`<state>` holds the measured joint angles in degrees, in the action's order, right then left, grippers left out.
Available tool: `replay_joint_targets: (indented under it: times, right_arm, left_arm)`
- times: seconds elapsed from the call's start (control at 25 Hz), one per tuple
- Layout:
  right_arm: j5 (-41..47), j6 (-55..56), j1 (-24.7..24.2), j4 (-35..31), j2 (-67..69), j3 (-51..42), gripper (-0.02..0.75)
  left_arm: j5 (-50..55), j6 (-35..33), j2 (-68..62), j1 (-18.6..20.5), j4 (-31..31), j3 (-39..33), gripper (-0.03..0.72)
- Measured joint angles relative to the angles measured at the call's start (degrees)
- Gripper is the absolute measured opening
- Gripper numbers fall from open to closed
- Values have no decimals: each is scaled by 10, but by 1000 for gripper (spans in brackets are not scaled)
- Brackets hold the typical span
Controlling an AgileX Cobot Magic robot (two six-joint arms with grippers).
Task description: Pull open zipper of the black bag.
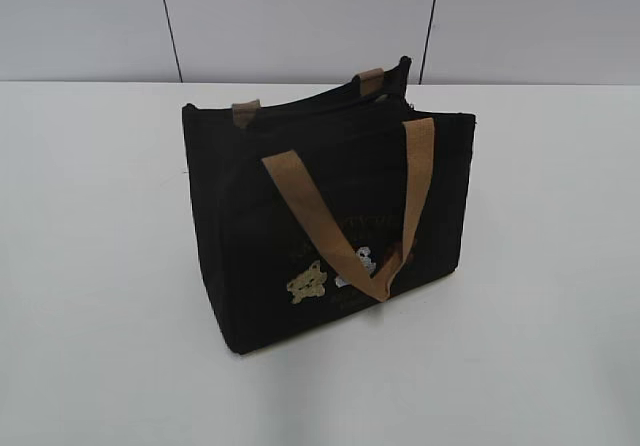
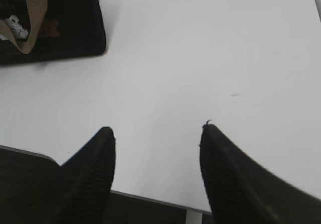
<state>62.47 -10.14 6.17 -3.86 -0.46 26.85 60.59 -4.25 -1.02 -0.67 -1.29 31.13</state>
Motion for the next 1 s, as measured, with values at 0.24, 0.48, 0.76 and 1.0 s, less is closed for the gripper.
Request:
replay_joint_targets:
  times: [0.24,0.48,0.76,1.0]
  right_arm:
    - [1,-1,0,-1,0,0,414]
    - [1,-1,0,-4,0,0,414]
    - [1,-2,-14,-10,0,0,414]
    - [1,-2,-50,-19,0,0,414]
  left_arm:
    - [3,0,13,0,0,-1,391]
    - [4,0,13,0,1,-1,391]
    - [4,0,13,0,1,-1,391]
    - [4,0,13,0,1,-1,391]
